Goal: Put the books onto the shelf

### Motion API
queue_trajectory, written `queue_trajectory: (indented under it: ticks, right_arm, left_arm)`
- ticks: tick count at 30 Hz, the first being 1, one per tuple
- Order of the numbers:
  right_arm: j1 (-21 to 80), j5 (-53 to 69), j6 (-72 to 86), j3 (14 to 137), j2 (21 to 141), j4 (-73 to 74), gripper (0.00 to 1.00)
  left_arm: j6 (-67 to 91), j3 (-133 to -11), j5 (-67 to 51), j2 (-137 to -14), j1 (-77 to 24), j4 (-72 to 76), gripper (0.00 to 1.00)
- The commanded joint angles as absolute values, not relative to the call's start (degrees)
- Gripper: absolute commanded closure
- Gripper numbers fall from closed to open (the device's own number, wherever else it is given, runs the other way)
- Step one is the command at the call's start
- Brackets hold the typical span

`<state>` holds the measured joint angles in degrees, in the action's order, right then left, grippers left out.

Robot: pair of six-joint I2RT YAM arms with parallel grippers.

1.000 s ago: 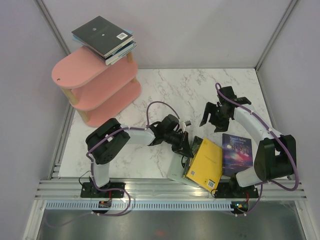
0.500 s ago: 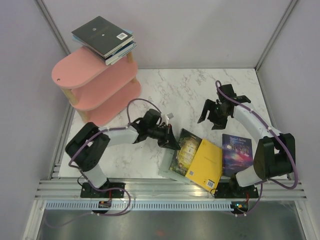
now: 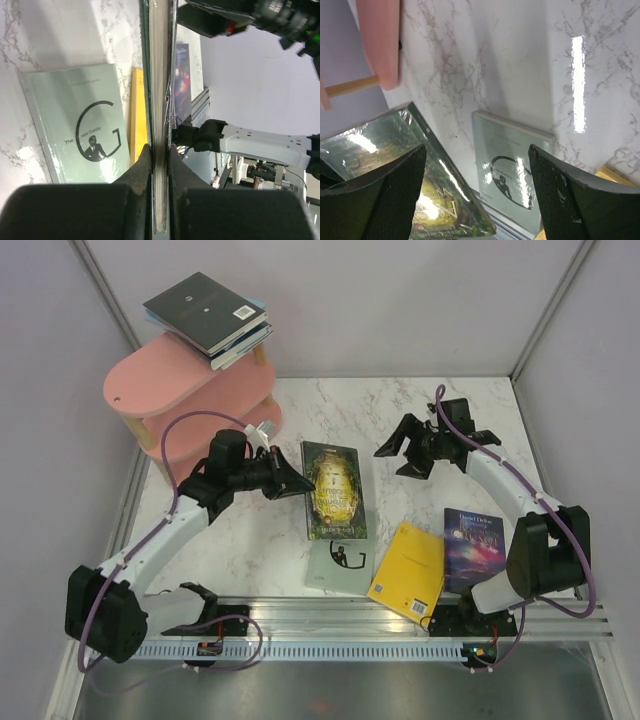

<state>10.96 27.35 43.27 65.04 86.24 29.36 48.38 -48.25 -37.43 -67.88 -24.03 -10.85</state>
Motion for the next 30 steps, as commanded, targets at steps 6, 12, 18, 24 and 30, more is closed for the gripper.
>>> queue_trajectory:
  ticks: [6, 12, 18, 24, 30]
  right_arm:
    - [11.2, 32.7, 51.3, 62.3, 85.5, 17.2, 0.13]
    - [11.2, 34.9, 51.7, 62.1, 85.5, 14.9, 0.12]
    - [11.2, 35.8, 51.2, 59.6, 84.9, 14.9, 0.13]
    - [11.2, 36.6, 49.8, 57.0, 83.2, 15.6, 0.13]
    - [11.2, 37.4, 49.3, 54.7, 81.9, 16.0, 0.13]
  left_arm:
    - [47.4, -60.3, -33.8, -54.0, -20.8, -21.9, 0.98]
    - [42.3, -75.3, -31.2, -53.2, -15.0, -34.2, 0.98]
    - [35.5, -94.9, -31.3, -59.7, -4.7, -46.3, 0.98]
    - [35.9, -106.8, -35.8, -64.4, 6.7, -49.0, 0.98]
    - [40.2, -113.0, -36.7, -66.8, 14.3, -49.1, 0.98]
